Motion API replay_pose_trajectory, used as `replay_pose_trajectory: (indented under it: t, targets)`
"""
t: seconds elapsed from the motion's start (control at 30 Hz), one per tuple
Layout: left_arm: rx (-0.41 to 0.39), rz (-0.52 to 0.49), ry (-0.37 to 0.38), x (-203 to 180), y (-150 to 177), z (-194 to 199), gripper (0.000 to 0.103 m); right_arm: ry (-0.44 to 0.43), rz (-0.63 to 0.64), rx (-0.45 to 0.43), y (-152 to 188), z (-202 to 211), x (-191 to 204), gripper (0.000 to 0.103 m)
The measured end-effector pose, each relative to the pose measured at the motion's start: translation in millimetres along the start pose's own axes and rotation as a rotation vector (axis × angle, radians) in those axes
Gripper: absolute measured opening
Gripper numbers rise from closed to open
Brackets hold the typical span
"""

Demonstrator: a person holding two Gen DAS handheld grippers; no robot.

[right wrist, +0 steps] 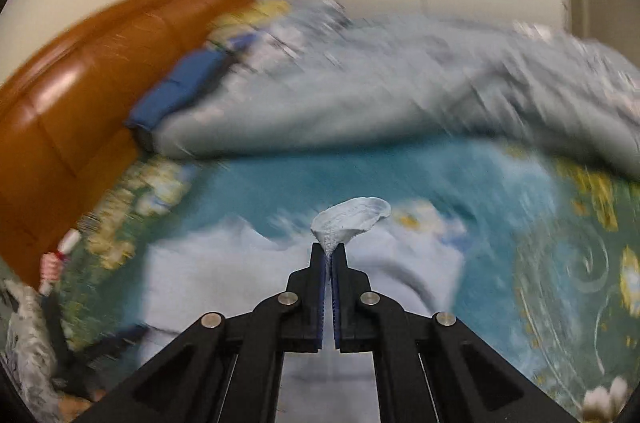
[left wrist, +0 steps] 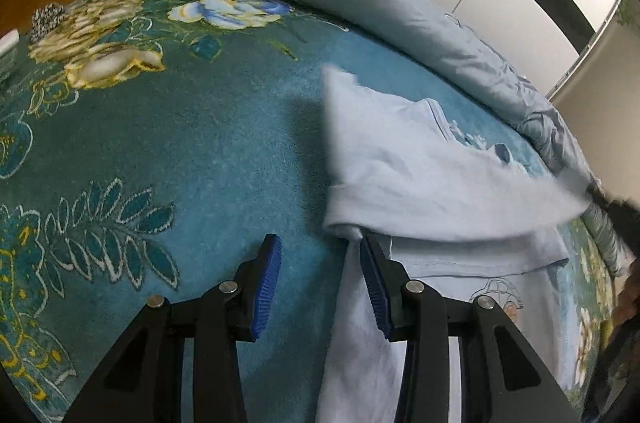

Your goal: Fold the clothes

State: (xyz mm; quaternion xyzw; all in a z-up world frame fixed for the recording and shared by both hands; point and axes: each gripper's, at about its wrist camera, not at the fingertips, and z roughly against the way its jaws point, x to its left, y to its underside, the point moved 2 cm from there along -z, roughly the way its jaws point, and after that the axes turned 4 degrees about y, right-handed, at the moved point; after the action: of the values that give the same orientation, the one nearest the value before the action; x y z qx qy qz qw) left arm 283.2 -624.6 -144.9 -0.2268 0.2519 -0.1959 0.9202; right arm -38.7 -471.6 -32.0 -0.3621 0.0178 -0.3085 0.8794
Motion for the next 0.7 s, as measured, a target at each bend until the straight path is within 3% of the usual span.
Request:
replay_pose_trajectory:
  t: [0.17, 0.4, 0.57, 0.7]
  targets:
    - [-0.012, 0.007, -0.008, 2, -1, -1, 0.042, 0.013, -0.124, 0.073, 32, -27, -51, 0.003]
    - [-0.008, -0.024, -0.052, -5, 0, -4, 0.042, 0.007, -0.144, 0.113, 52, -39, -68, 0.003]
    - [0.029, -0.033, -0.033, -7, 8, 11, 0.043, -0.025, -0.153, 0.081, 50, -18, -68, 0.009]
    - [0.049, -0.048, -0.015, -5, 22, 34, 0.042, 0.003, -0.073, 0.085, 57, 12, -65, 0.017]
